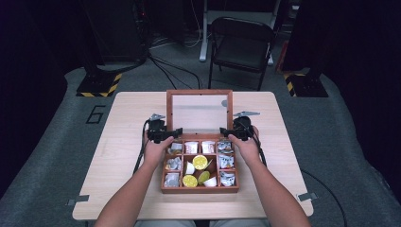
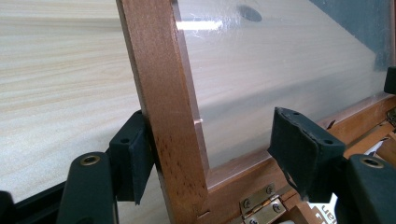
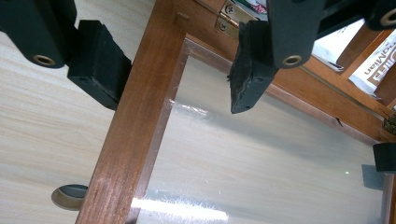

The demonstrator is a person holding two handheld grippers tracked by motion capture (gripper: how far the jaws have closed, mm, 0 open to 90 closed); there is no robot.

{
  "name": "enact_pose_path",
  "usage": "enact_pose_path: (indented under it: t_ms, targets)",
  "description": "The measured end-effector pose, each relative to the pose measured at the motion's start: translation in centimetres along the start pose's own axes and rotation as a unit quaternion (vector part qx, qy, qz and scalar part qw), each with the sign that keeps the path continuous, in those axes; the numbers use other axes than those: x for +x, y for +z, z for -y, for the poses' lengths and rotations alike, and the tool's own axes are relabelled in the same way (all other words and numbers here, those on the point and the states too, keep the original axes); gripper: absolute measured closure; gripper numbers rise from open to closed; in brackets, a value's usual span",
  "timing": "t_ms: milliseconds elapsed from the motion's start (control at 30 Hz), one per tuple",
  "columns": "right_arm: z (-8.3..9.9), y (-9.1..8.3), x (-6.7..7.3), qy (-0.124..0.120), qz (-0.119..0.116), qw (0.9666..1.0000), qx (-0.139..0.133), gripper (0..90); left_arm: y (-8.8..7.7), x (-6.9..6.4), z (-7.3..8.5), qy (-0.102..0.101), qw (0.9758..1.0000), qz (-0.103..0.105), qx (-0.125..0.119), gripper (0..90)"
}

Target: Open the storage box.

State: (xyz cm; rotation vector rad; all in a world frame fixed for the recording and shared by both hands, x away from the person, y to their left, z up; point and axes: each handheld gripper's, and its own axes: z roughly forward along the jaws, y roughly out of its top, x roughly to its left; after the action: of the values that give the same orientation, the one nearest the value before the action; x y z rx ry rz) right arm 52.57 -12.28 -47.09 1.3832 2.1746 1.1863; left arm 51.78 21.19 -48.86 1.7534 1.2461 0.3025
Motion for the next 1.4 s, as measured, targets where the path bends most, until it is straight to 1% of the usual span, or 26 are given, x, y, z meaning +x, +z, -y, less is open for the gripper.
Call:
enact_pose_path:
  t_ms: [133,200,300,467,700,900,967,1133,1267,1400]
  targets:
    - [0.03,0.03,-0.09,0.003,0.000,1.0000,0.003,39.2,0.06,0.10,0.01,-0.002,1.0000,0.001,0.002,32.2]
    - [0.03,0.08,-0.10,0.006,-0.001,1.0000,0.003,39.1,0.13,0.17,0.01,-0.009,0.9999,0.005,0.003,32.2]
    - [0.04,0.15,-0.18,0.008,-0.001,1.0000,0.004,38.8,0.23,0.19,0.03,-0.006,1.0000,0.004,0.006,31.3]
    - [0.10,0.25,-0.22,0.012,-0.002,0.9999,0.005,38.1,0.41,0.28,0.10,-0.013,0.9998,0.008,0.009,30.0]
    - [0.12,0.45,-0.38,0.009,-0.001,0.9999,0.006,37.4,0.58,0.58,0.18,-0.023,0.9996,0.015,0.012,29.8]
    - [0.16,0.52,-0.49,0.009,0.000,0.9999,0.014,37.3,0.74,0.74,0.23,-0.031,0.9993,0.017,0.016,29.2]
    - [0.18,0.54,-0.46,0.017,0.000,0.9997,0.016,37.2,0.79,0.79,0.25,-0.035,0.9991,0.019,0.018,29.0]
    - [0.22,0.63,-0.55,0.021,0.002,0.9996,0.017,37.0,0.88,0.89,0.28,-0.040,0.9988,0.021,0.021,28.5]
    - [0.23,0.65,-0.58,0.021,0.002,0.9996,0.019,37.1,0.92,0.91,0.29,-0.042,0.9986,0.021,0.023,28.3]
    - [0.25,0.72,-0.64,0.021,-0.001,0.9996,0.017,37.1,0.97,0.78,0.29,-0.037,0.9989,0.017,0.025,27.0]
